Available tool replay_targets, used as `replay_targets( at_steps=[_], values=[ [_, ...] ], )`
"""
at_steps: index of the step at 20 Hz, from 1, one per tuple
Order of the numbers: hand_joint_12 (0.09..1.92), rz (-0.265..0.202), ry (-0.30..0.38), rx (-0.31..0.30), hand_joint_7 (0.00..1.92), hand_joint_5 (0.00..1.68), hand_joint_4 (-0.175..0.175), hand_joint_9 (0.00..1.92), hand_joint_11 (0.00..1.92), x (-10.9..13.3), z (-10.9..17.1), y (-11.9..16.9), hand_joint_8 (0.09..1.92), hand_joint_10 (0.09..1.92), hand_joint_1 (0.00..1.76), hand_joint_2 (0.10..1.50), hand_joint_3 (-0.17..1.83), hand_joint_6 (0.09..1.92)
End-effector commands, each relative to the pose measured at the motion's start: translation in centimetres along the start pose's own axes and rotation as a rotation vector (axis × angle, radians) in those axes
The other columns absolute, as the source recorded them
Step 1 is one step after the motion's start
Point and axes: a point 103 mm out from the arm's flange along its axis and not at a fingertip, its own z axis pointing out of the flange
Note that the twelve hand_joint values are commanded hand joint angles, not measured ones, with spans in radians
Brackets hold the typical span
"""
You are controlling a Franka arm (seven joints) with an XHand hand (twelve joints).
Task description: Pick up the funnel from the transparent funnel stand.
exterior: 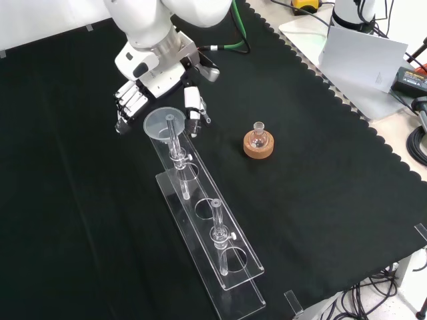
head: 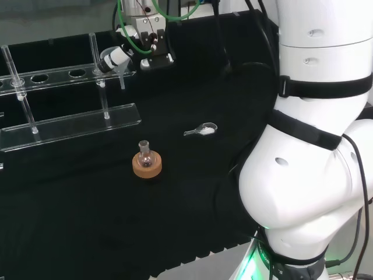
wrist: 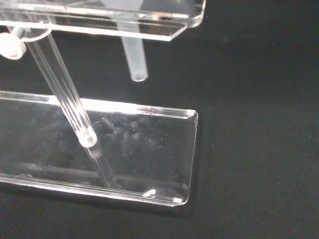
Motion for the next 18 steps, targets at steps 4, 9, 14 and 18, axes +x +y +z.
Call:
replay_targets(
  at_steps=[4,9,14,18],
  values=[
    [1.31,0.003,0.018,-0.006,0.36,0.30,-0.042,0.24,0.00,0.2,0.2,0.8,0.58,0.76,0.45,0.71,0.01,0.09],
    [1.35,0.013,0.035,-0.027,0.51,0.41,-0.045,0.35,0.00,0.0,-0.3,0.9,0.55,0.71,0.49,0.72,0.02,0.09],
    [1.43,0.021,0.084,-0.141,0.78,0.62,-0.026,0.57,0.00,-0.2,-1.4,0.7,0.53,0.61,0.61,0.75,0.03,0.09],
    [1.54,0.006,0.105,-0.205,1.00,0.78,0.000,0.80,0.00,-0.4,-2.2,0.6,0.49,0.49,0.73,0.76,0.06,0.19]
  ],
)
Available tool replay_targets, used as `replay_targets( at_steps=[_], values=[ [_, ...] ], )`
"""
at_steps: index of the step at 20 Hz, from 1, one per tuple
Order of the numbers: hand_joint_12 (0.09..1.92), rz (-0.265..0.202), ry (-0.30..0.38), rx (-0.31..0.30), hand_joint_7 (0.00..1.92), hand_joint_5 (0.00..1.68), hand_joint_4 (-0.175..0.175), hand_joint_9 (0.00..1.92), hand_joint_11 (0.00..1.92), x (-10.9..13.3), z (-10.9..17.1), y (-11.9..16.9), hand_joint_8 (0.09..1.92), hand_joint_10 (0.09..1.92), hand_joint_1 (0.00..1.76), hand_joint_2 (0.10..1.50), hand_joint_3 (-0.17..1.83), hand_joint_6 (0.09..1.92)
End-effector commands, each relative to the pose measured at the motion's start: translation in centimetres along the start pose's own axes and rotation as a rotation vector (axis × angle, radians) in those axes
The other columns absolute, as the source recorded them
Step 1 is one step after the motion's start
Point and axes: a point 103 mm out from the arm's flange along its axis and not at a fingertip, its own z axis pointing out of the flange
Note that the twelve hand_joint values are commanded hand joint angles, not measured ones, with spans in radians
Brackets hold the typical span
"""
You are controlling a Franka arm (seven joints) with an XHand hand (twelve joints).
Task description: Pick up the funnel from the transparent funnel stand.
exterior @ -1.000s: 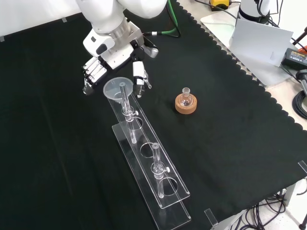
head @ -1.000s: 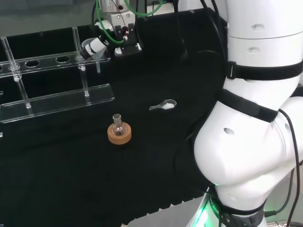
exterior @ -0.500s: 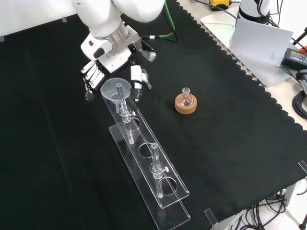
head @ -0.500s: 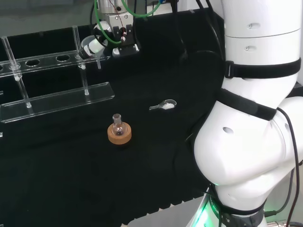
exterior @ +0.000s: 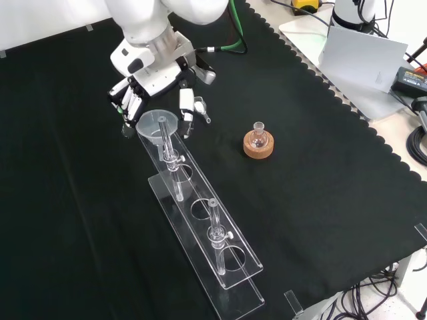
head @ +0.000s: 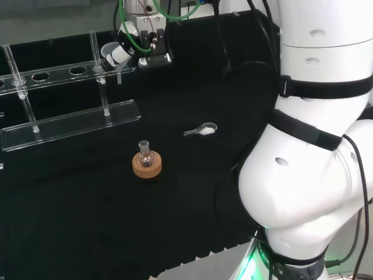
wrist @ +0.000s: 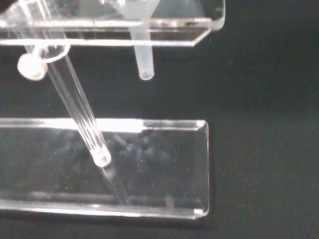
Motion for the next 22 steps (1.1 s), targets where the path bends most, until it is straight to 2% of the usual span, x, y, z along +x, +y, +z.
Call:
replay_targets(
  at_steps=[1,4,7,13,16,22],
  values=[
    [1.55,-0.012,0.054,-0.134,1.04,0.78,0.004,0.84,0.00,-0.4,-1.7,-0.1,0.47,0.45,0.76,0.75,0.08,0.24],
    [1.58,-0.027,0.061,-0.158,1.09,0.77,0.017,0.92,0.00,-0.4,-2.2,0.0,0.44,0.38,0.80,0.73,0.15,0.44],
    [1.59,-0.038,0.050,-0.165,1.14,0.83,0.041,0.97,0.00,-0.3,-2.8,0.2,0.43,0.35,0.83,0.70,0.21,0.55],
    [1.60,-0.049,0.011,-0.107,1.19,0.87,0.058,1.01,0.00,0.2,-4.7,0.9,0.40,0.32,0.84,0.60,0.44,0.60],
    [1.60,-0.049,-0.019,-0.112,1.20,0.88,0.060,1.01,0.00,0.3,-6.3,0.4,0.40,0.31,0.85,0.59,0.46,0.61],
    [1.59,0.026,-0.004,-0.160,1.20,0.89,0.065,1.01,0.00,-0.7,-9.4,-1.7,0.40,0.31,0.85,0.58,0.47,0.61]
  ],
)
